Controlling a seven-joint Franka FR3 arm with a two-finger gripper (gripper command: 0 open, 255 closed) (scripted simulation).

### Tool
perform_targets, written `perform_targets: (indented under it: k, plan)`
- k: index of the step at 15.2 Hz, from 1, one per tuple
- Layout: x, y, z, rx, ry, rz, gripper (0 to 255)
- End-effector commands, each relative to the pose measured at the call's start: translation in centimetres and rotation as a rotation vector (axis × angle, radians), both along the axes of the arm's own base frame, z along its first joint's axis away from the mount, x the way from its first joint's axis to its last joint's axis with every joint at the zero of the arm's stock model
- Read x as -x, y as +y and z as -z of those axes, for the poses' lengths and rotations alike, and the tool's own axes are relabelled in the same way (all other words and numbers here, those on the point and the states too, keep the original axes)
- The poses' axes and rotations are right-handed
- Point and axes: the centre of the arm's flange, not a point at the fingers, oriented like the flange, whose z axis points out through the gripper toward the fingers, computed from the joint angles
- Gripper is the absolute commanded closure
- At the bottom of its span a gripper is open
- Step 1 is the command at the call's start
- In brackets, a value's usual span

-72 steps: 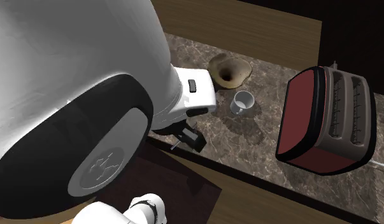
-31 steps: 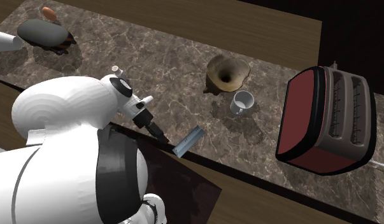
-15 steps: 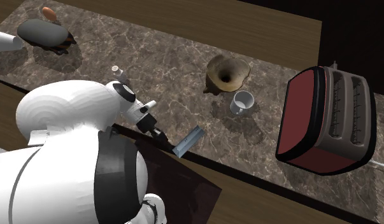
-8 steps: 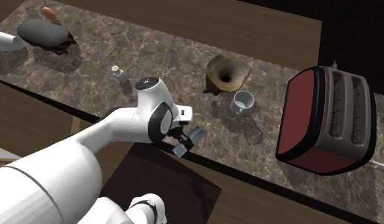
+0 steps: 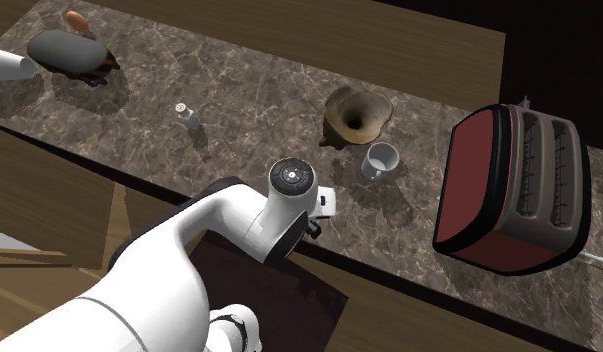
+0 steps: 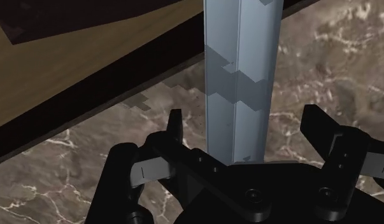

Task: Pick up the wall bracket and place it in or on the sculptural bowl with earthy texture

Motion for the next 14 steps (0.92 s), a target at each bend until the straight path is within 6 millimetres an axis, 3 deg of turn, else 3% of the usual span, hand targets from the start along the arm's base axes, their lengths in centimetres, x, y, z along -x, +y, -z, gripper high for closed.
perform_targets:
  k: [1,9,10,14]
  plan:
    - [0.03,-0.08,1.41,-0.002,-0.002,0.000,0]
    - [0.03,-0.08,1.41,-0.002,-0.002,0.000,0]
    - [0.03,-0.08,1.41,-0.002,-0.002,0.000,255]
    - [0.05,-0.15,1.35,-0.002,-0.002,0.000,255]
